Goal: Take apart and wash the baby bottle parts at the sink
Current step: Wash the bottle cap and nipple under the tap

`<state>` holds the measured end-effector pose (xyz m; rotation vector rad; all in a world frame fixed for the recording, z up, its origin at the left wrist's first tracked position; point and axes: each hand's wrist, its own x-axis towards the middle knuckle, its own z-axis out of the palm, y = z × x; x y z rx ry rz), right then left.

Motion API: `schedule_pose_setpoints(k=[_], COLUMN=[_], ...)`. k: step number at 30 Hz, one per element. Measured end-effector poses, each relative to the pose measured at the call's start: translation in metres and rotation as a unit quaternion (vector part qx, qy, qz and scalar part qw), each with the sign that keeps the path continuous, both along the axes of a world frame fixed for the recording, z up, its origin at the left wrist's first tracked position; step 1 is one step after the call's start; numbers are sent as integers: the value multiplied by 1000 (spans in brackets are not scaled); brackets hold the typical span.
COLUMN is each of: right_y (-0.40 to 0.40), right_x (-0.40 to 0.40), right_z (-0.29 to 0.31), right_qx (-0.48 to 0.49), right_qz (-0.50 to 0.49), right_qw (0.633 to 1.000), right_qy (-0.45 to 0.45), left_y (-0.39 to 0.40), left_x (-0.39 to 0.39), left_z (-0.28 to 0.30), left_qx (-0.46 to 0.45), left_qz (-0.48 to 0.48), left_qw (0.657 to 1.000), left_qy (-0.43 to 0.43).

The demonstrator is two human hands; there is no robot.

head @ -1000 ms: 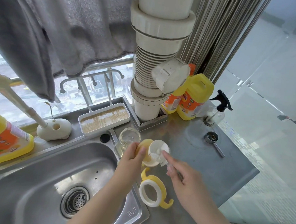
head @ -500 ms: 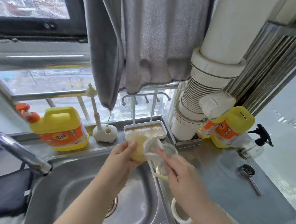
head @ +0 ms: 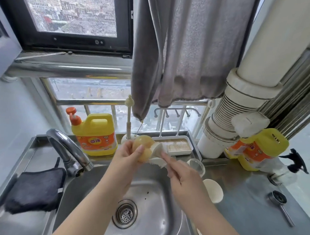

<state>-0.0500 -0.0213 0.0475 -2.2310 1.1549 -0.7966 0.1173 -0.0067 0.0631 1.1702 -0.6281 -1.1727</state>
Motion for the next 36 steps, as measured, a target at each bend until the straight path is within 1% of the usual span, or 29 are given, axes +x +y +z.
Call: schedule_pose_setpoints(k=[3,5,7,10,12,13,15,16,17,20,21,22,24,25,29,31,33,34,36], right_y=[1,-2,-1,11,15,10,-1,-2,1,21,21,14,-2,-3,21,8,-7,-7,6], right_x=[4,4,9,14,12,9,4,4,6,13,12,10,8,10,22,18,19,23,32], right_z=[2,4,9,14,15,14,9,9,12,20,23,25,27,29,34,31,28,30,32], right_qx=[54,63,44,6,8,6,3,-2,-6,-26,-36,-35,-27,-29,-36,-24,-22,-25,-29], right_qz=[-33,-49,-26,38,38,13,-40,-42,-28,48,51,33,-17,-19,69,36,-9,-3,41], right_qw=[997,995,998,999,997,999,999,999,999,998,997,998,999,999,997,999,999,999,998], right_qy=[-41,-54,-30,36,61,52,4,-13,-15,27,36,34,-4,-22,17,7,-28,-41,-44], left_y=[4,10,13,14,16,18,20,20,20,20,21,22,24,24,25,28,30,29,27], left_x=[9,6,1,1,4,4,0,-3,-4,-2,-1,-1,-1,-1,8,8,7,6,9], left_z=[0,-3,-9,-13,-11,-11,-9,-10,-9,-7,-6,-5,-3,-1,6,6,6,6,6], left_qx=[-9,-6,-18,-34,-43,-51,-64,-67,-70,-67,-69,-72,-77,-79,-92,-89,-82,-82,-81], left_qz=[-24,-52,-53,-25,-18,-19,-28,-29,-27,-15,-14,-16,-14,-13,-16,-11,-10,-11,-4], left_qw=[994,987,987,993,993,992,988,986,985,987,988,987,986,985,987,988,988,988,988], left_qy=[-111,-152,-153,-113,-106,-113,-136,-149,-156,-144,-139,-141,-150,-154,-128,-128,-132,-134,-132])
